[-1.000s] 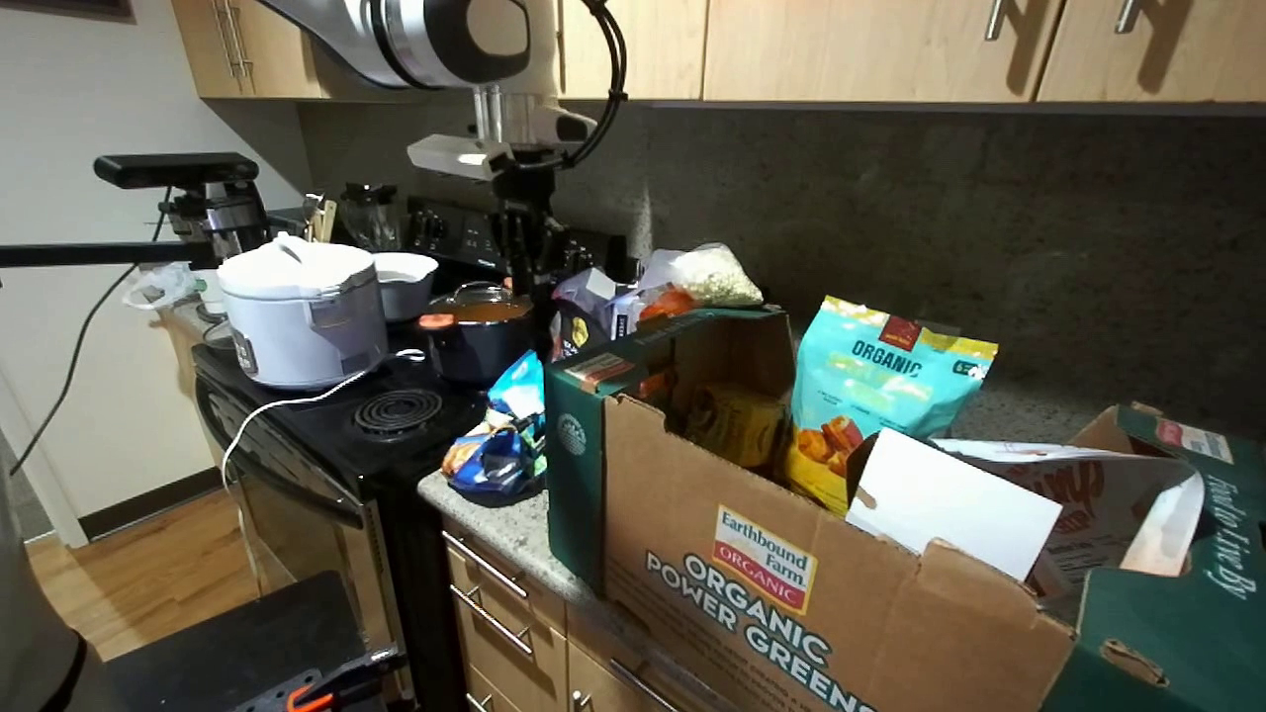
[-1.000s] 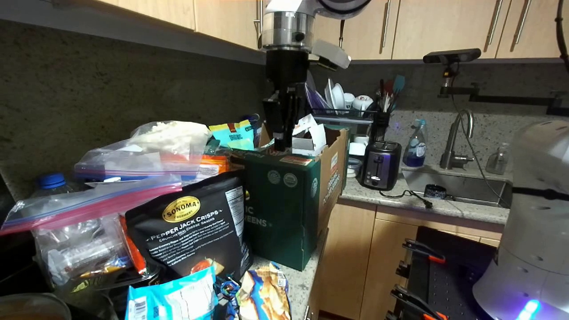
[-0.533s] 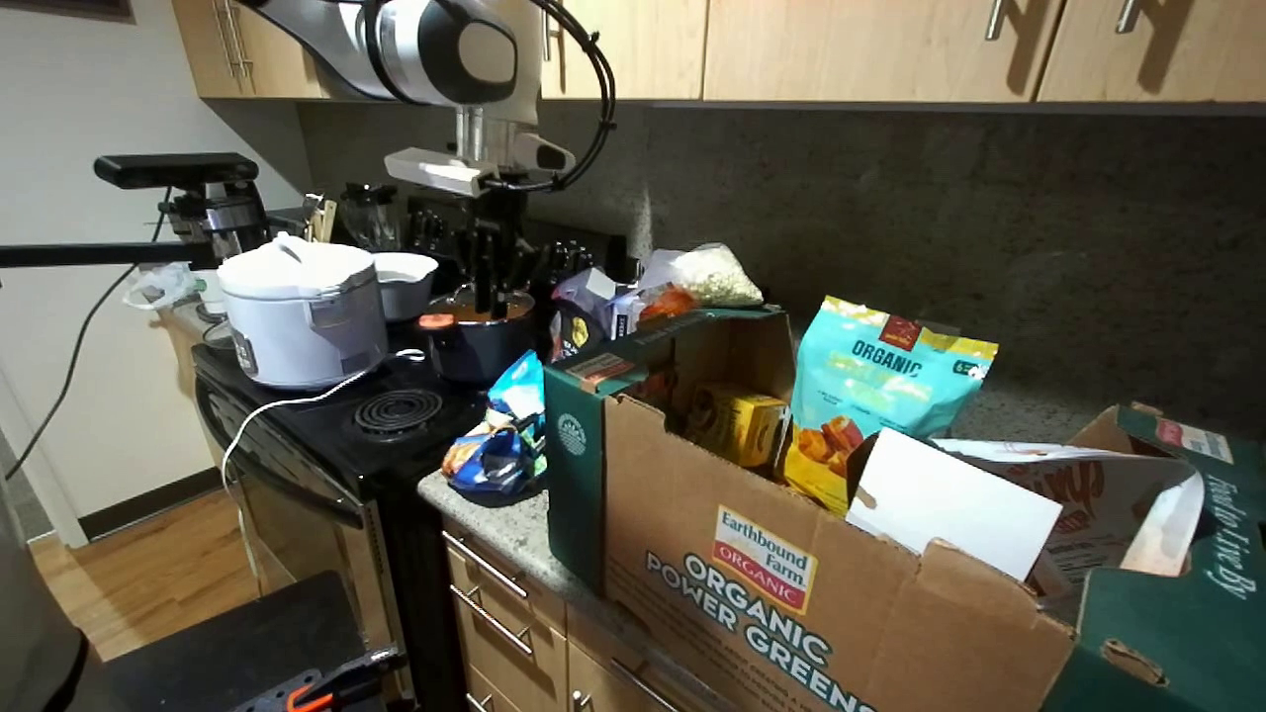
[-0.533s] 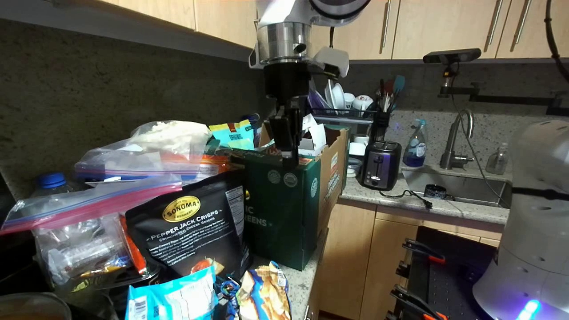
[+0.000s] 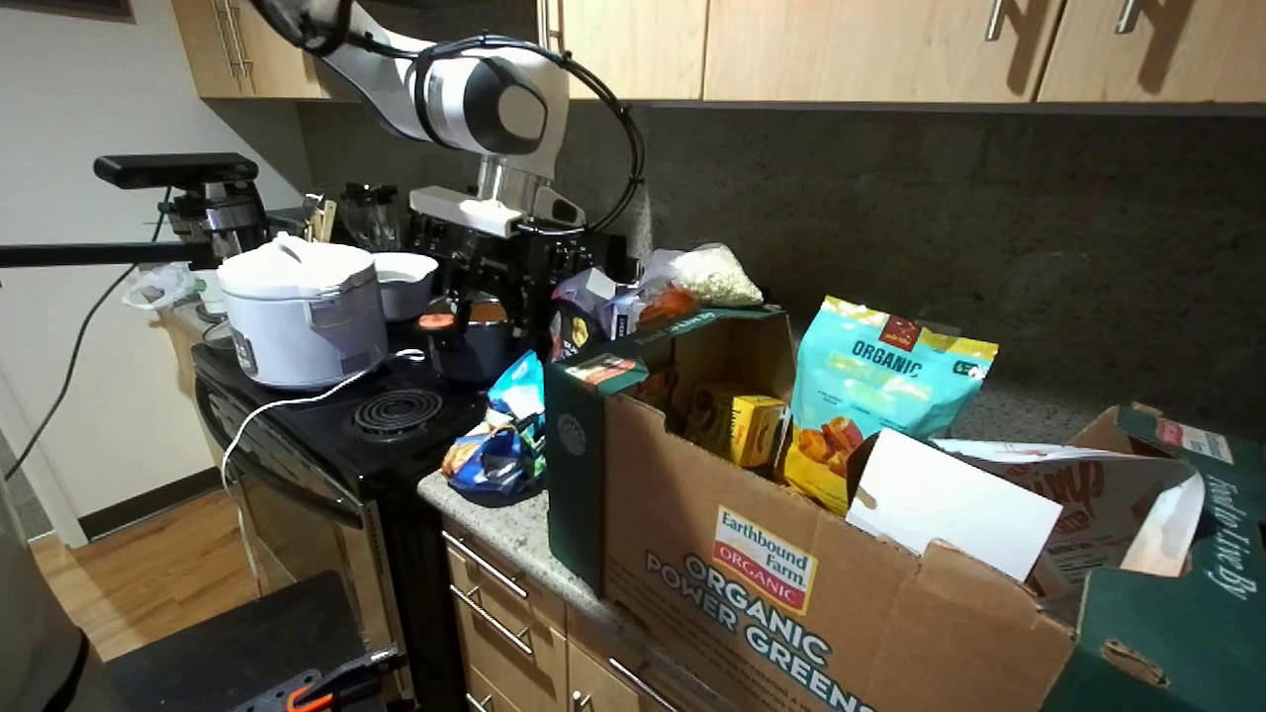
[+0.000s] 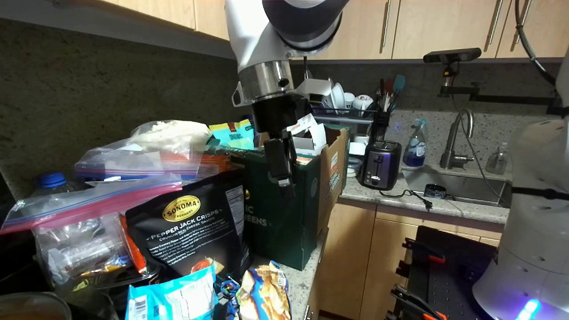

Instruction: Put the bottle of water, the black and dark blue snack packs, the top plastic and the remaining snack pack in the box respectively

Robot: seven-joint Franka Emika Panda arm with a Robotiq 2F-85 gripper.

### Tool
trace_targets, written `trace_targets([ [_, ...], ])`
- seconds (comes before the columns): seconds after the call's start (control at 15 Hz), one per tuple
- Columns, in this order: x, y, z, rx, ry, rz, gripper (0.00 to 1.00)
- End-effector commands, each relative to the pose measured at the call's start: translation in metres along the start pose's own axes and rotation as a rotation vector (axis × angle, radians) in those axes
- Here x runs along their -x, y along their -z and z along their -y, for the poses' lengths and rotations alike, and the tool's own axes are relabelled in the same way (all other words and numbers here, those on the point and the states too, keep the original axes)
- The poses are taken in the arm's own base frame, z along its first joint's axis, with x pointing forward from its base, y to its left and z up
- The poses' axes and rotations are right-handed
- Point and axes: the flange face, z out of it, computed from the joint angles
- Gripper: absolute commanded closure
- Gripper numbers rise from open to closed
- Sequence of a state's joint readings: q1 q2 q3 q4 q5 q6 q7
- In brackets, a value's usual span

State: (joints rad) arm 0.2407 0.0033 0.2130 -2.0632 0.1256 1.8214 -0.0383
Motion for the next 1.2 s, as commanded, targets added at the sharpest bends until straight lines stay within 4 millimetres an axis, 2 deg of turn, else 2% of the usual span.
trace_targets([
  [0.0, -0.019, -0.013, -0.008, 0.018, 0.079, 0.038, 0.0],
  [0.2, -0.028, -0.031, -0.022, 0.046, 0.131, 0.008, 0.0],
  [0.4, -0.033, -0.034, -0.032, 0.068, 0.14, -0.041, 0.0],
  [0.47, -0.035, -0.037, -0.025, 0.053, 0.119, -0.01, 0.0],
  [0.87, -0.037, -0.037, -0.03, 0.053, 0.125, -0.024, 0.0],
  [1.13, -0.053, -0.068, -0.021, 0.04, 0.145, 0.006, 0.0],
])
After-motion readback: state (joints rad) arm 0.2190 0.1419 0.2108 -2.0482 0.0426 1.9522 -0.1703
